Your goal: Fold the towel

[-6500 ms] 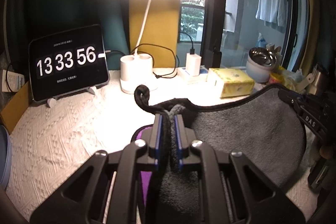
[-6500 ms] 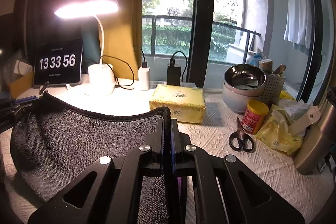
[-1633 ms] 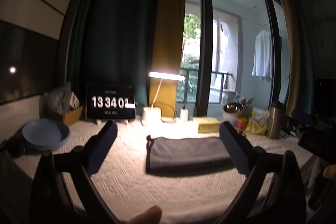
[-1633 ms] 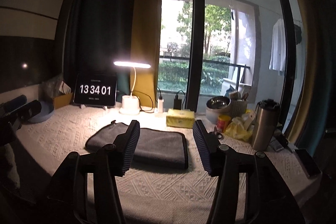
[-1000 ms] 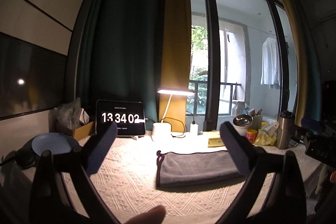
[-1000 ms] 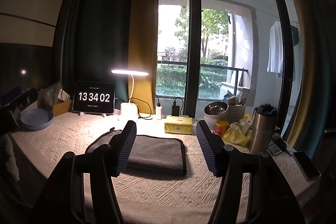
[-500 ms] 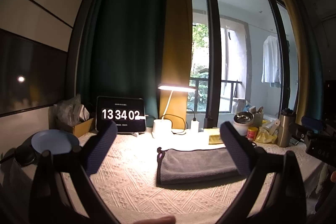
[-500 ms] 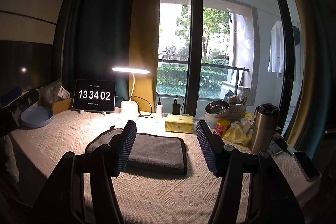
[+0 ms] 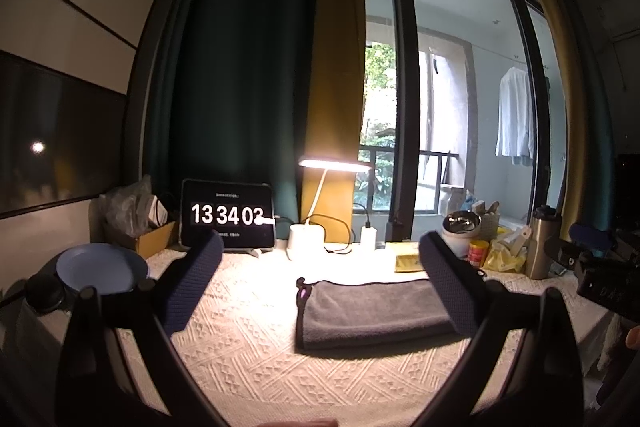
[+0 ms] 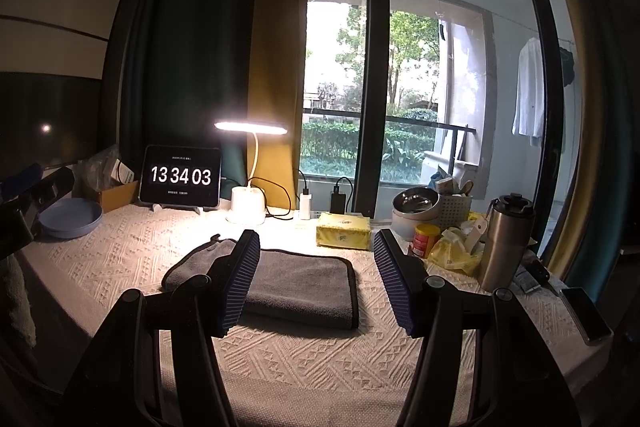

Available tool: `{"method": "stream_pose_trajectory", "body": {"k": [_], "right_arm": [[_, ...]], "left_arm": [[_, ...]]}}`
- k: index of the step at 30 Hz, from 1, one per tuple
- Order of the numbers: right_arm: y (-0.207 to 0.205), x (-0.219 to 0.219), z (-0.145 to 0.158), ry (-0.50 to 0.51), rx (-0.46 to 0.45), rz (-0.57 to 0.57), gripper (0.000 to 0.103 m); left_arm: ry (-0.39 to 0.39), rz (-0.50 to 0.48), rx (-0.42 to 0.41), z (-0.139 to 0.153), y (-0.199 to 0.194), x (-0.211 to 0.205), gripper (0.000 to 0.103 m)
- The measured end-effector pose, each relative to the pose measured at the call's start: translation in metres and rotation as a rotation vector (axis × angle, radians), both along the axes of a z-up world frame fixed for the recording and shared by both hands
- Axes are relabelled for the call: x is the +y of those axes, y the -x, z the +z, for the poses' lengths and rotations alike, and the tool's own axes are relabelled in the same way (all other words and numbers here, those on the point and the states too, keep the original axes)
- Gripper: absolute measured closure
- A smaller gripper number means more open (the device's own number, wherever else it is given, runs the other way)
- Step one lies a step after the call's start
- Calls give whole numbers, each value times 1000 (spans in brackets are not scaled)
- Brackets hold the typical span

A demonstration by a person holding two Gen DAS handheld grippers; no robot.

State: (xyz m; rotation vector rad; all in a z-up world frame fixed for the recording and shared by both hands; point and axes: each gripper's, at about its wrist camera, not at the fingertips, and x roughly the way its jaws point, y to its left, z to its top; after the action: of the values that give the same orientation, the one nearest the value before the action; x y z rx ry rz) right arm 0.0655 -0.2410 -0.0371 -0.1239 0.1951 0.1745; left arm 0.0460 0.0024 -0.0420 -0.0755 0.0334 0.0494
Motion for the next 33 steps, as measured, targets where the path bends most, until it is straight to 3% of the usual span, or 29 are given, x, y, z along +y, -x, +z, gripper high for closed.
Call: {"method": "stream_pose_trajectory", "body": {"k": [33], "right_arm": [[-2, 0, 1, 1, 2, -2, 40]], "left_arm": [[3, -2, 4, 0, 1, -2, 3]]}}
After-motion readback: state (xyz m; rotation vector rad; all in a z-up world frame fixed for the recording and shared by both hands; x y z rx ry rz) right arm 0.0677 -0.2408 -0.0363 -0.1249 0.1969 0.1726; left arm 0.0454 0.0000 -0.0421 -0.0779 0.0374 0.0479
